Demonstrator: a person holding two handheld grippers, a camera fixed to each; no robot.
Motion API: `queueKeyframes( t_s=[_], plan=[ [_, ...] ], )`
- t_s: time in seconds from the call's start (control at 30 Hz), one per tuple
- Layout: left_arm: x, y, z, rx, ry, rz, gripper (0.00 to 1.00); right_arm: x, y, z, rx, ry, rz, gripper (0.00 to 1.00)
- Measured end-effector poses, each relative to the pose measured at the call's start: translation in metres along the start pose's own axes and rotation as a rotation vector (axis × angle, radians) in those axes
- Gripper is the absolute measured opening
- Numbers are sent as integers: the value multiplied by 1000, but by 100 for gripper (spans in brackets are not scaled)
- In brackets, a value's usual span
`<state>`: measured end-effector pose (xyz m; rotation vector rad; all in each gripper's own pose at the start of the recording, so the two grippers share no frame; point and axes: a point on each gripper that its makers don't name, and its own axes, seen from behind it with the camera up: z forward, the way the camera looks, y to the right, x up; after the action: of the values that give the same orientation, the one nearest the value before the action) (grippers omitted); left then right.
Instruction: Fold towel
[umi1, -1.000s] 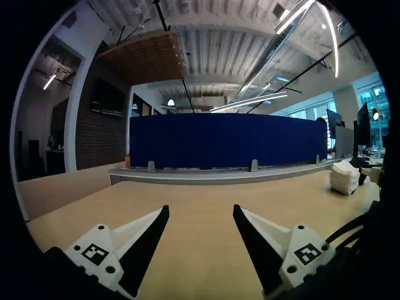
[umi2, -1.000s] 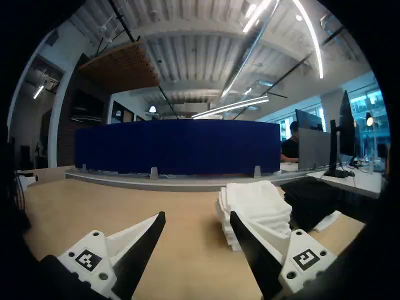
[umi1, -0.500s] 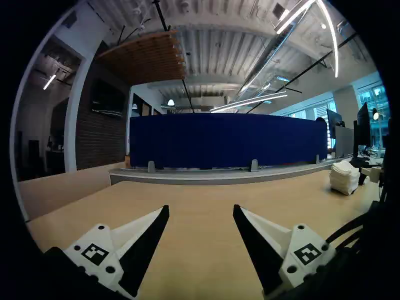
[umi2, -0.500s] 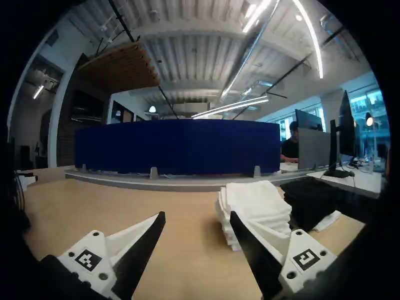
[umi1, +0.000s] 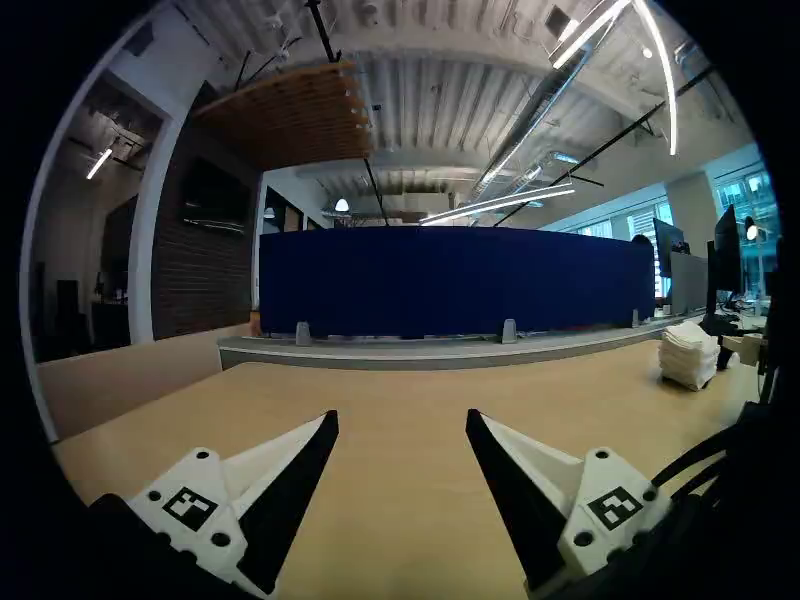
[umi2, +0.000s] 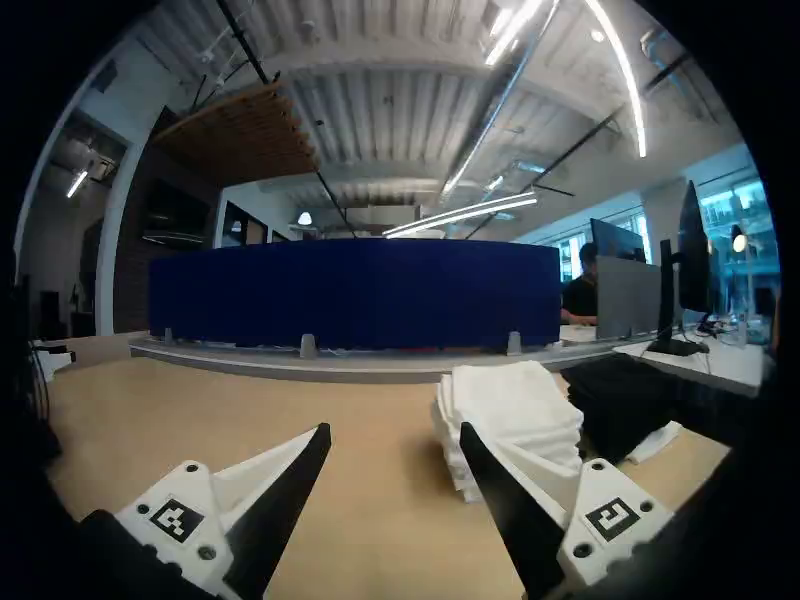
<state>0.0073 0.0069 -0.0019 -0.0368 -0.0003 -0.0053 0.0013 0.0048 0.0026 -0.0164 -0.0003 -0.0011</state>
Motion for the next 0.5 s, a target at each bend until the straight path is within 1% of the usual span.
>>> queueKeyframes(
  t_s=[0.5],
  plan=[
    [-3,0,2,0,1,-1,95,-1,0,0,0,0,0,100]
  ],
)
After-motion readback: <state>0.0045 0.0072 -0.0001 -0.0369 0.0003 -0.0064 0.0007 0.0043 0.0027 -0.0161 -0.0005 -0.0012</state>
